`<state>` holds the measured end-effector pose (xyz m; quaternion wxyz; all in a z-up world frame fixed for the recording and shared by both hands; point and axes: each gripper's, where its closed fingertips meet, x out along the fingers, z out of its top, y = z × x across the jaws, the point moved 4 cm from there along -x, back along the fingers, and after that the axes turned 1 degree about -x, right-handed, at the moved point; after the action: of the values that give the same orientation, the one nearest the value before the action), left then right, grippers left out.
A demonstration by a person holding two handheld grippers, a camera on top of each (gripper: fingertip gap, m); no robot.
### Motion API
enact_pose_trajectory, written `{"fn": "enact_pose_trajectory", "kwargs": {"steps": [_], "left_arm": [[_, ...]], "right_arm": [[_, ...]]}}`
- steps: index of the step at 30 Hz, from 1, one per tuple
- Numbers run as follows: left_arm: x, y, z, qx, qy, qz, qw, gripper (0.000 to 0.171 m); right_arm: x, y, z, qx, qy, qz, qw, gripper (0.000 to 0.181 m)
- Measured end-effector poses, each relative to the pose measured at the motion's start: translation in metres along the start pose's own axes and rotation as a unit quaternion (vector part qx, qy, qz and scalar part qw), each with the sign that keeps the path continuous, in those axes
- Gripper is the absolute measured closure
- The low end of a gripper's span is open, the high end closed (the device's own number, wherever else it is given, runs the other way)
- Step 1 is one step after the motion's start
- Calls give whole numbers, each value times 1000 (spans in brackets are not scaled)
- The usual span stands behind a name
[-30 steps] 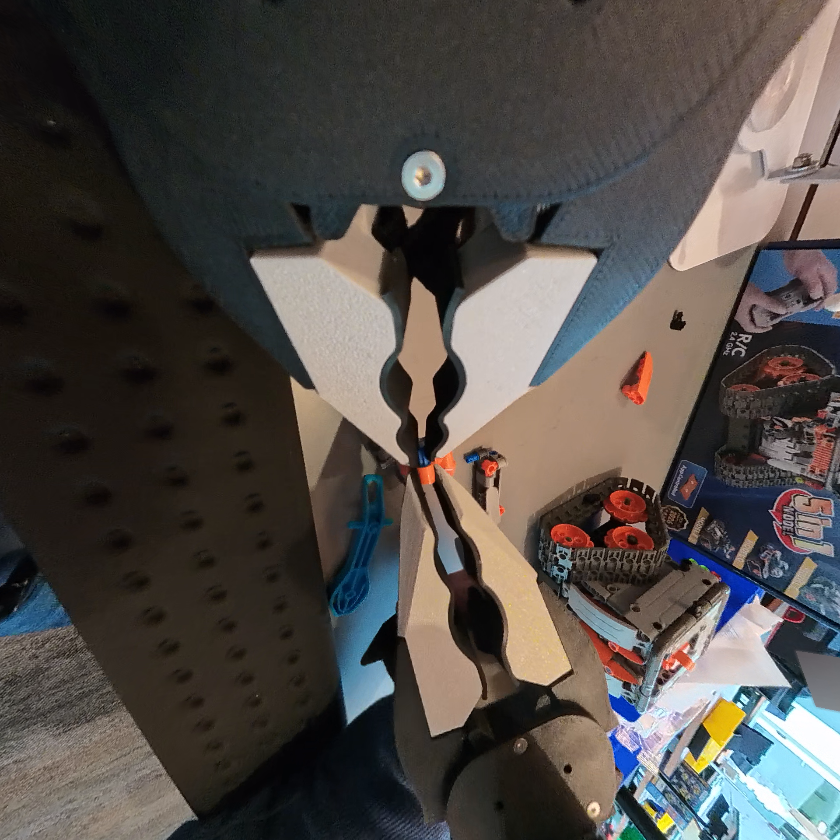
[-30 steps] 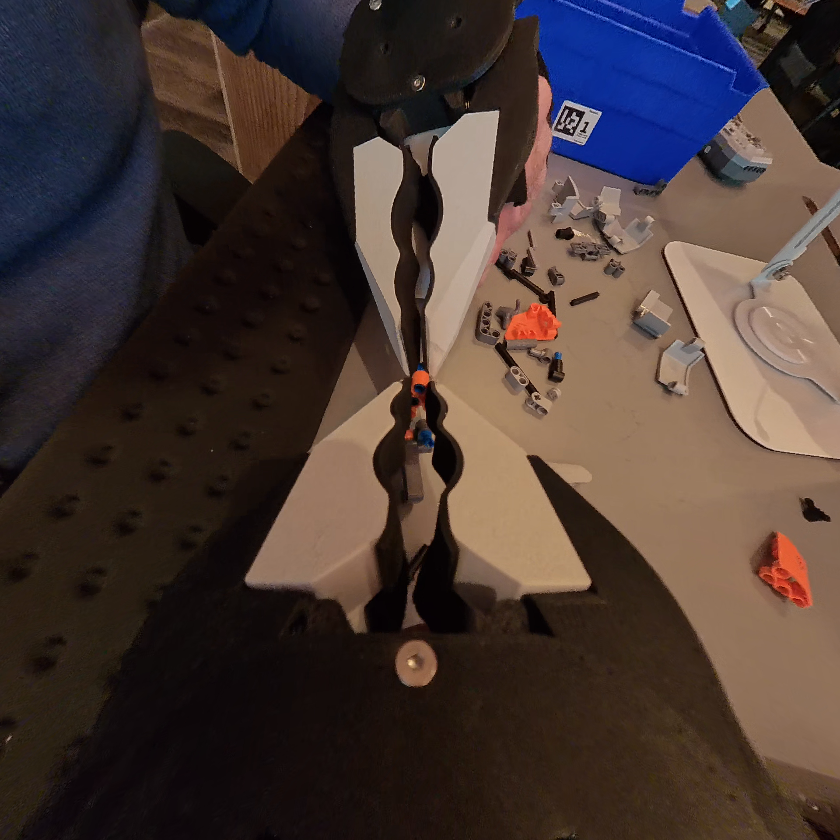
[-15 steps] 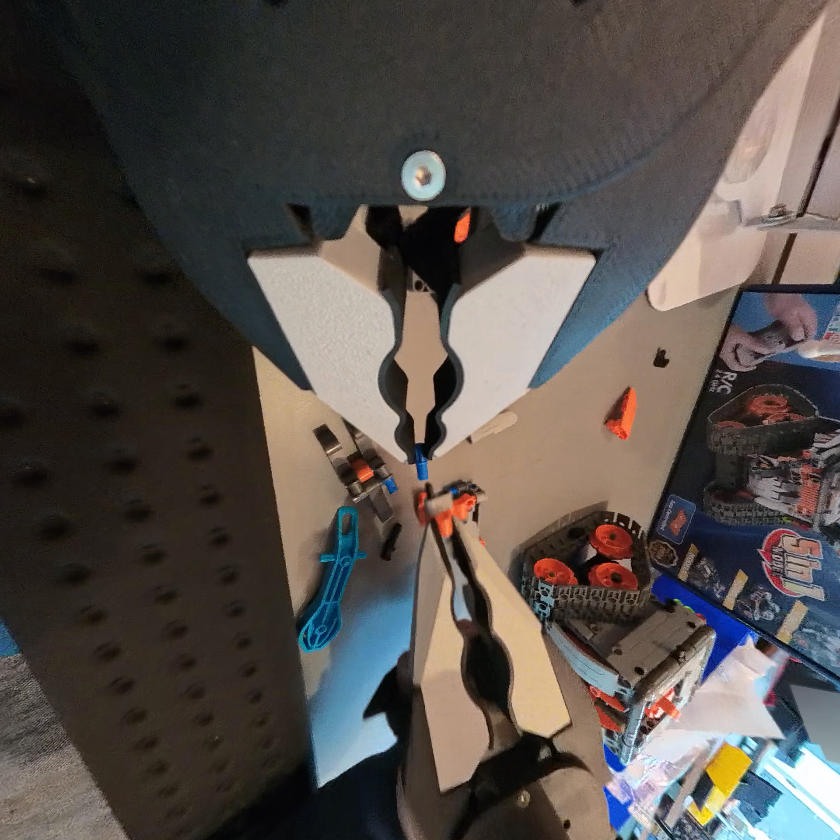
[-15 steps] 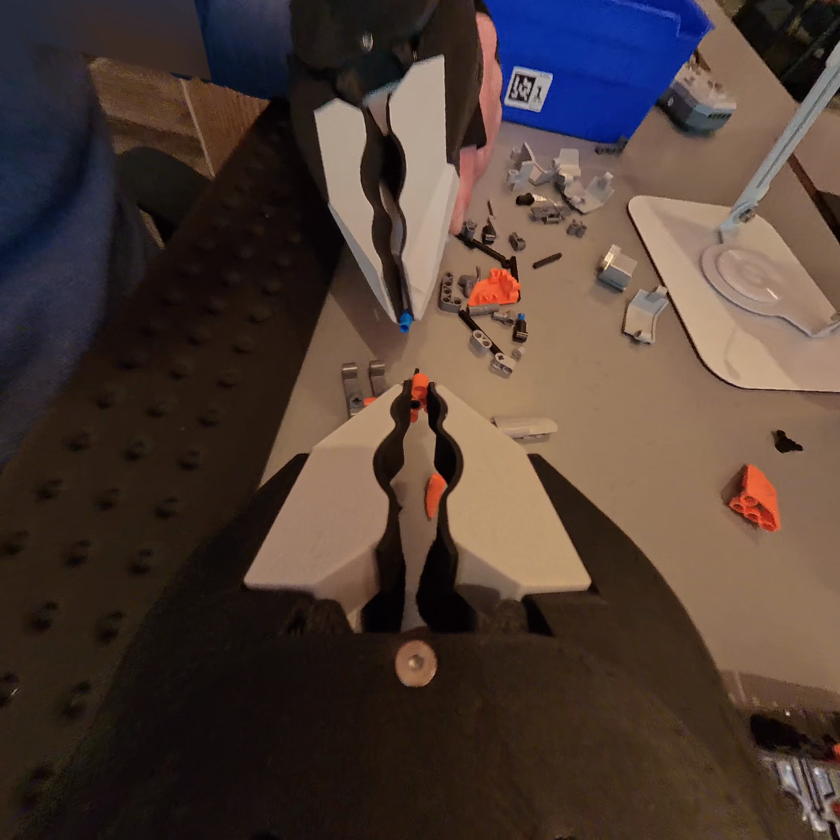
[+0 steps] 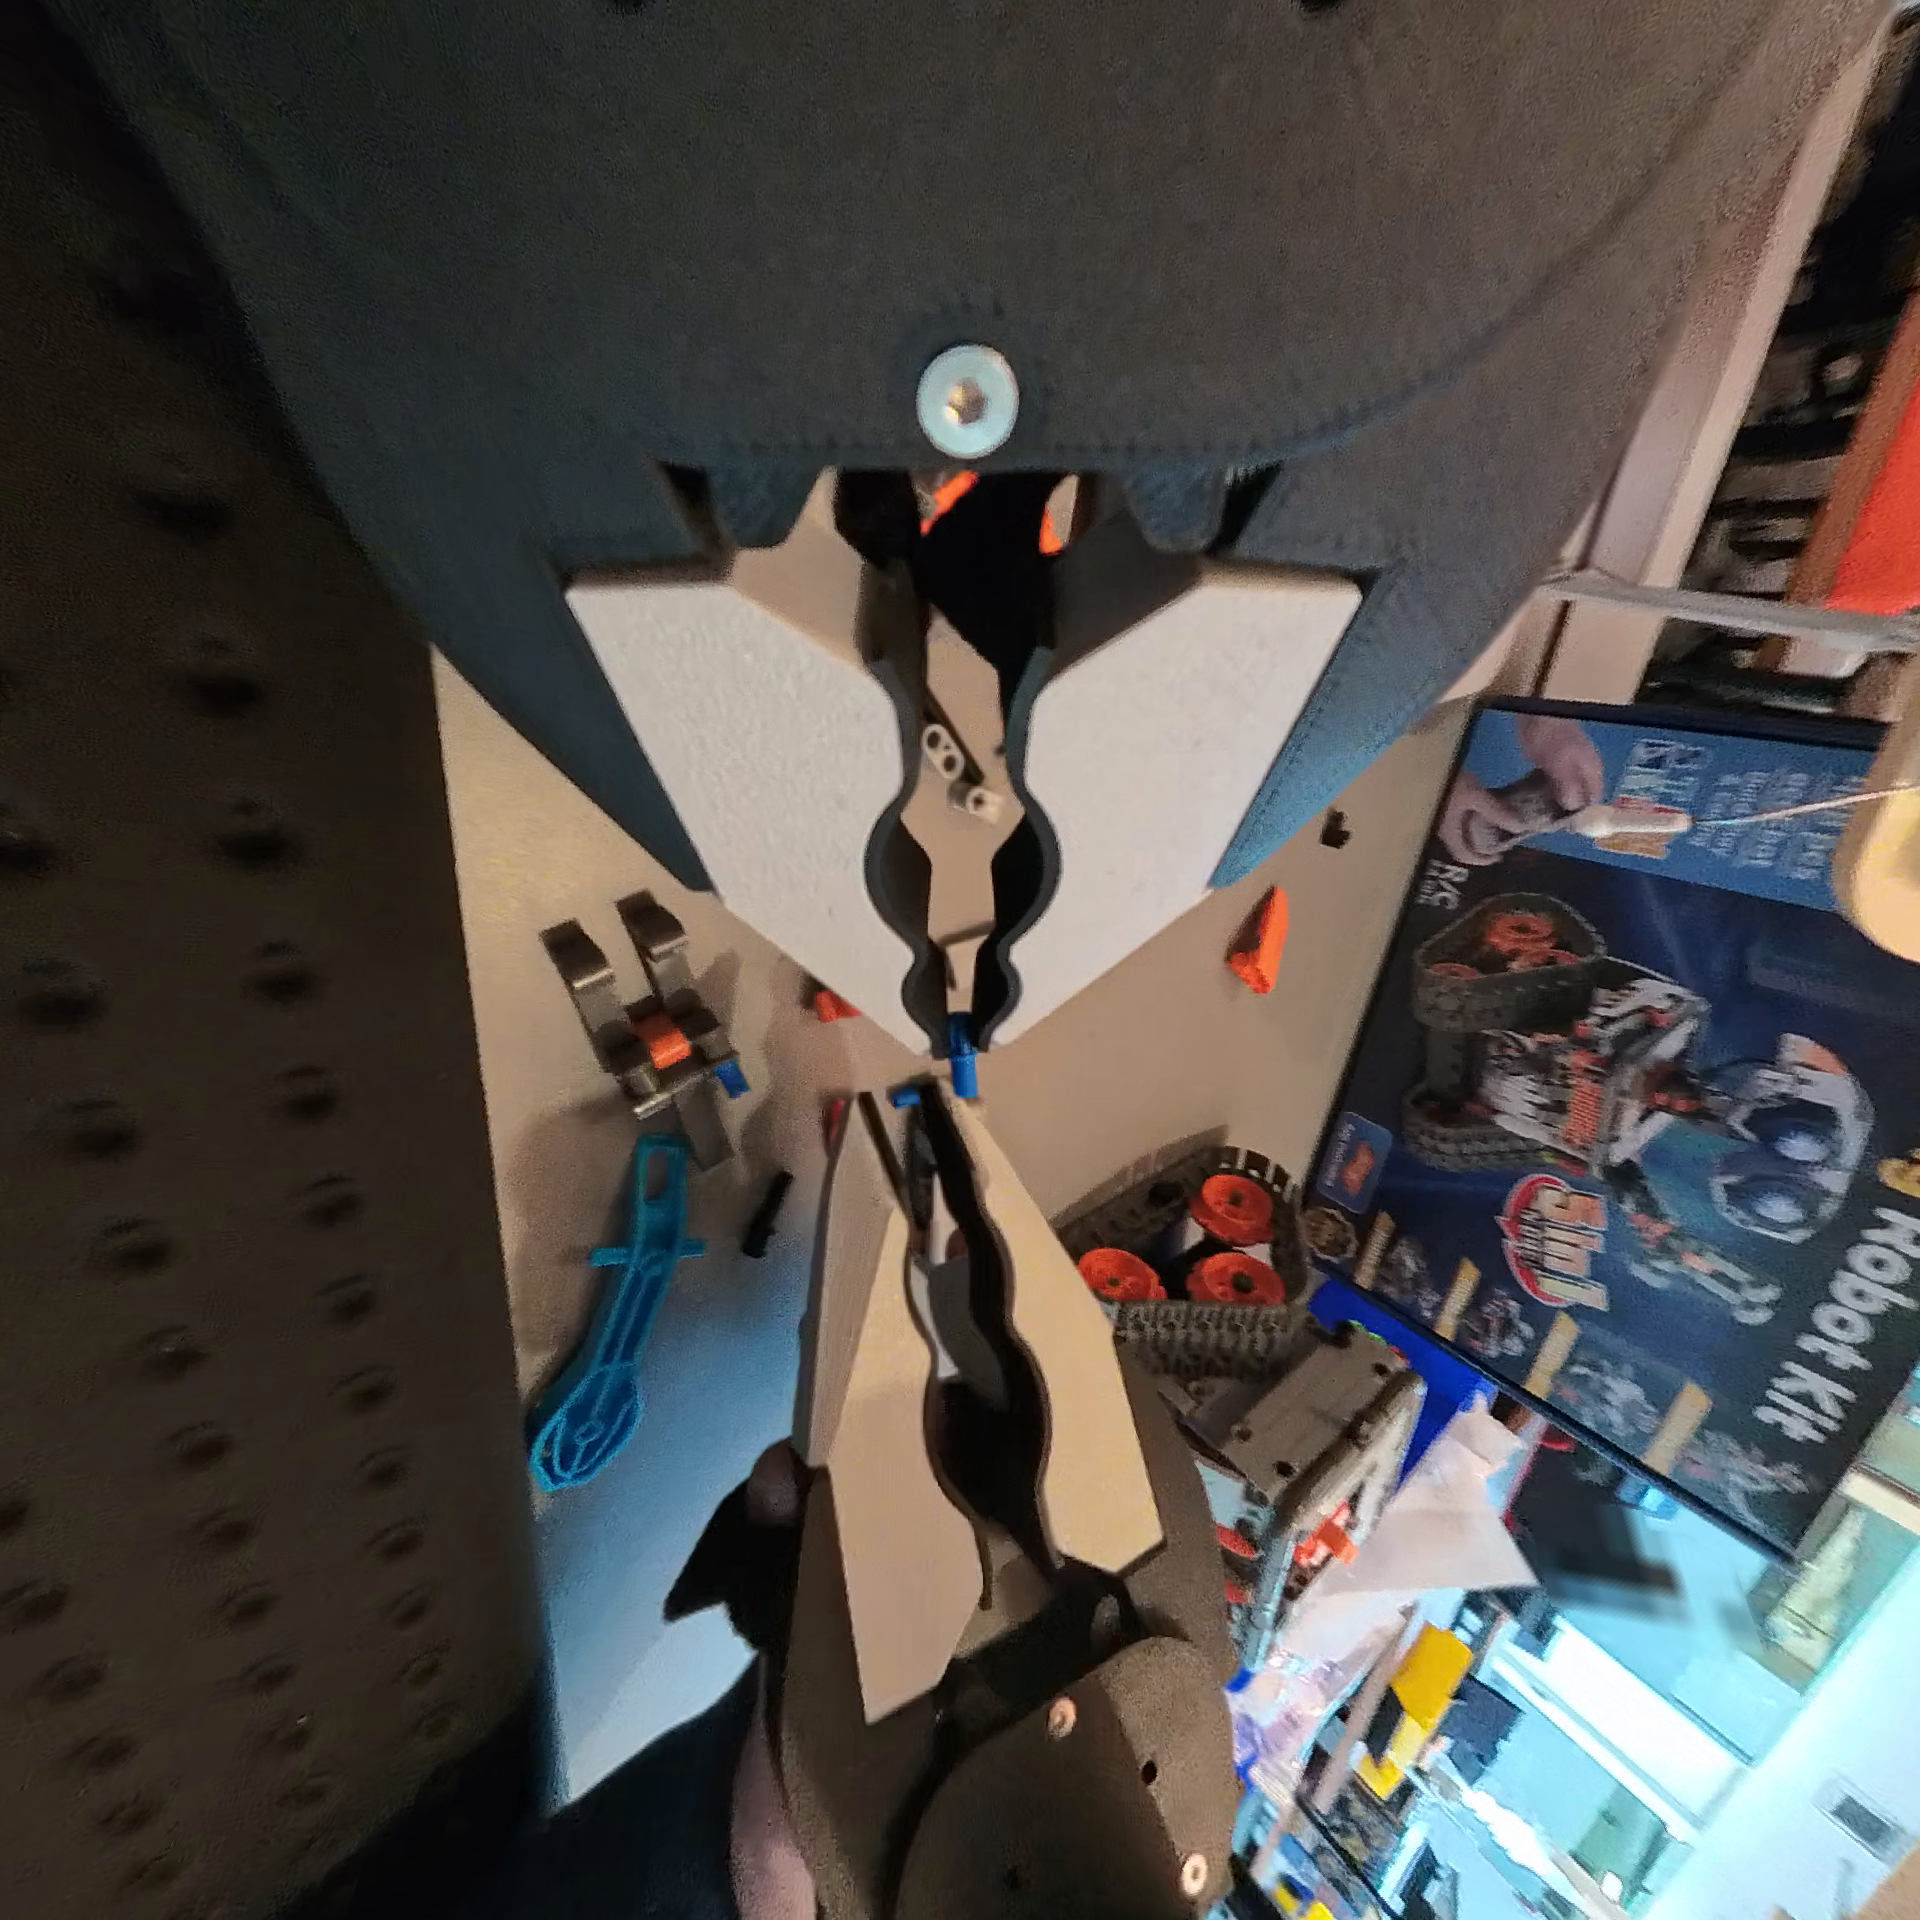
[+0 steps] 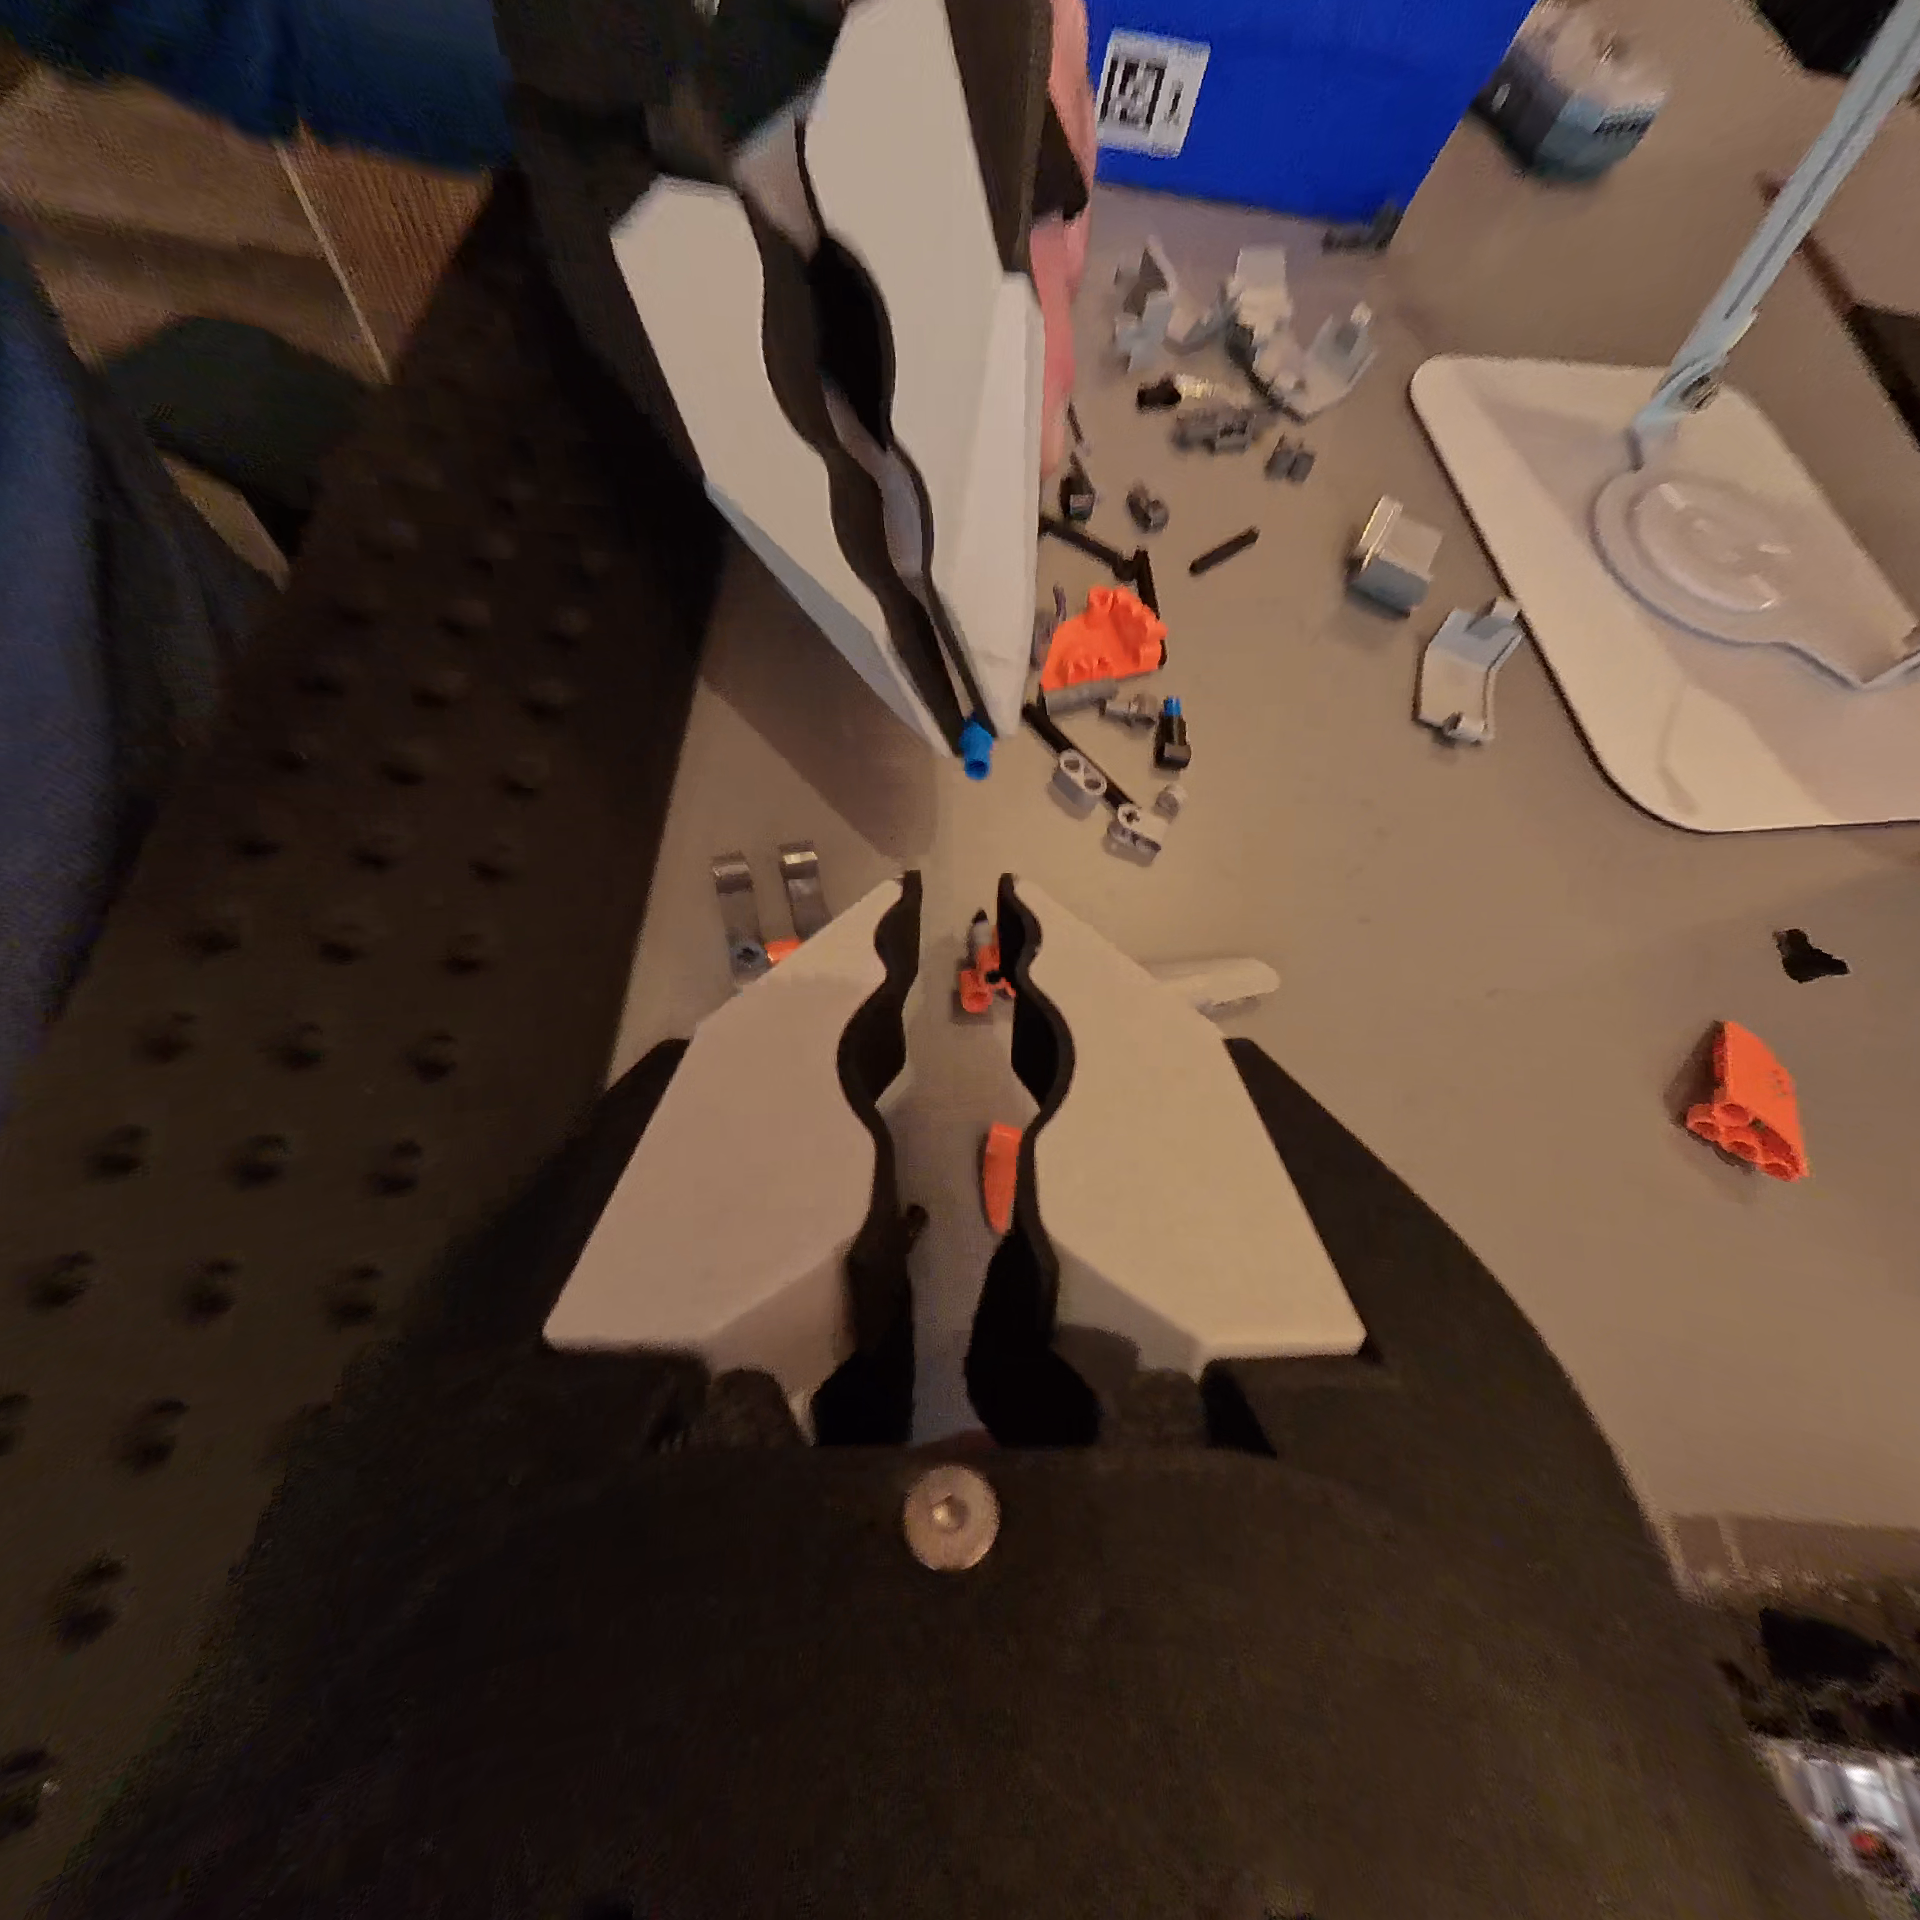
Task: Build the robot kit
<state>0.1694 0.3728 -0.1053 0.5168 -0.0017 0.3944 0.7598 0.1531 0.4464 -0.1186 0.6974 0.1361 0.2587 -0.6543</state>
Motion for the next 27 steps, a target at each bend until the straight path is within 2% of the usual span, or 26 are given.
{"fn": "enact_pose_trajectory", "kwargs": {"steps": [5, 11, 17, 18, 20, 21, 23, 27], "left_arm": [[5, -1, 8, 67, 8, 44, 997, 169], [7, 0, 15, 88, 6, 70, 994, 169], [7, -1, 18, 86, -3, 71, 994, 169], [6, -1, 19, 74, -9, 64, 995, 169], [5, 0, 17, 37, -5, 42, 998, 158], [4, -1, 14, 9, 2, 15, 1000, 153], [5, -17, 10, -70, 10, -79, 994, 145], [14, -41, -2, -92, 57, -160, 981, 137]], "right_arm": [[-13, 0, 21, 66, -88, -6, 994, 174], [-13, -3, 20, 72, -82, -29, 994, 173], [-16, 0, 22, 61, -89, -32, 994, 179], [-17, 1, 22, 56, -90, -32, 994, 179], [-19, 4, 18, 41, -70, -34, 996, 179], [-21, 7, 13, 29, -56, -31, 997, 179], [-22, 15, 4, 4, -26, -23, 999, 179], [-14, 32, -8, -28, 16, 15, 999, 179]]}}
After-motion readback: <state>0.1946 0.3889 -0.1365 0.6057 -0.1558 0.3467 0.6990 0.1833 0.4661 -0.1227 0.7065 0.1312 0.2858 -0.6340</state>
